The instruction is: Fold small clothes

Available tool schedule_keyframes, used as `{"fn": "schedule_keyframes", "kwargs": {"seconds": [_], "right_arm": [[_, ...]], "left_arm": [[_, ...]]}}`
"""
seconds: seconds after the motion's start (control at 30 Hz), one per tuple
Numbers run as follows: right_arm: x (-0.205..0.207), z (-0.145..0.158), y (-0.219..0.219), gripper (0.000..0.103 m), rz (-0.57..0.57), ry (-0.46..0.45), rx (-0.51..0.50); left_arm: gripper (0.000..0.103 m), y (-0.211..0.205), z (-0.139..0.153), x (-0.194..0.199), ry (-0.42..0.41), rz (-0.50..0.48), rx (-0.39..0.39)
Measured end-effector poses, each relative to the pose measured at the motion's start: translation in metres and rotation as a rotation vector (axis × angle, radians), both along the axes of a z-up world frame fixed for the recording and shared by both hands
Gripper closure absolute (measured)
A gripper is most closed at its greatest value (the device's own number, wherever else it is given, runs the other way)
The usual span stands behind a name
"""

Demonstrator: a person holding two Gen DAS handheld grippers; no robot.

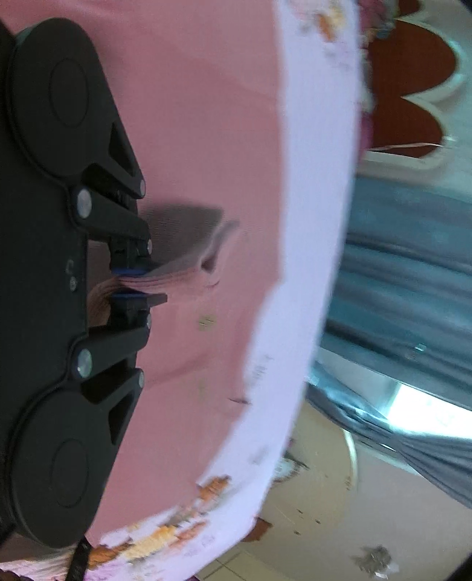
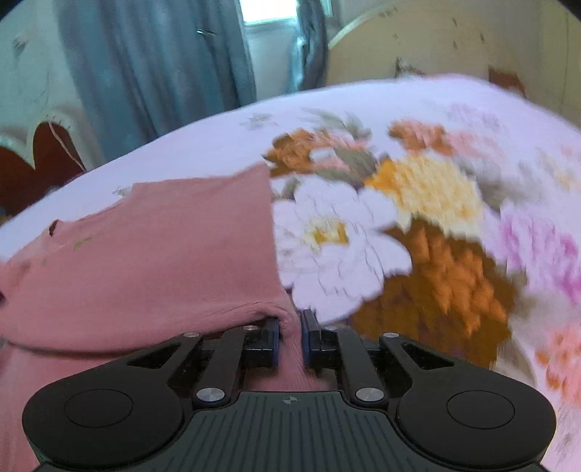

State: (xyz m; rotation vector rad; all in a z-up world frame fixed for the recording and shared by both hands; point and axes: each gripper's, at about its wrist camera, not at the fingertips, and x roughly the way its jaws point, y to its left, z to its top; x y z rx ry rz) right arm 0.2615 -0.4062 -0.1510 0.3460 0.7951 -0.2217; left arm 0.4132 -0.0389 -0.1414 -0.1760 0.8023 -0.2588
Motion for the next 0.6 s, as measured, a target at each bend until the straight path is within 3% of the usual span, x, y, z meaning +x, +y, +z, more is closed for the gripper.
{"fn": "schedule_keyframes", "kwargs": {"seconds": [0.07,0.1,0.13,0.17,0.2,0.23,0.37,0.47,0.6], "right_arm": [[-0.005,0.005,-0.001,0.092,0.033,0.018,0.001],[-0.01,0.007,-0.002,0.091,0.04,0.022,0.002],[-0.016,0.01,-0.002,0.087,0.043,0.024,0.004],[-0.023,0.014,-0.004,0.074,0.041,0.024,0.005],[-0.029,0.018,-0.005,0.049,0.036,0.018,0.007],[-0.034,0.024,-0.006,0.038,0.025,0.001,0.004],[-0.024,0.041,-0.01,0.034,0.053,-0.05,-0.024],[0.008,0.039,-0.017,0.034,0.058,-0.057,-0.003],[0.063,0.028,-0.02,0.034,0.079,-0.05,0.013]], "left_arm": [[0.076,0.001,-0.004,-0.002,0.018,0.016,0.013],[0.073,0.002,-0.003,-0.004,0.007,0.022,0.021],[0.062,0.007,0.001,-0.005,0.003,0.025,0.024],[0.043,0.01,0.003,-0.005,0.0,0.031,0.032],[0.035,0.015,0.005,-0.006,-0.008,0.046,0.042],[0.03,0.02,0.009,-0.007,-0.027,0.071,0.057],[0.034,0.038,0.03,-0.015,-0.115,0.158,0.079],[0.034,0.03,0.041,-0.014,-0.146,0.076,0.092],[0.034,0.007,0.035,-0.007,-0.123,-0.022,0.074]]}}
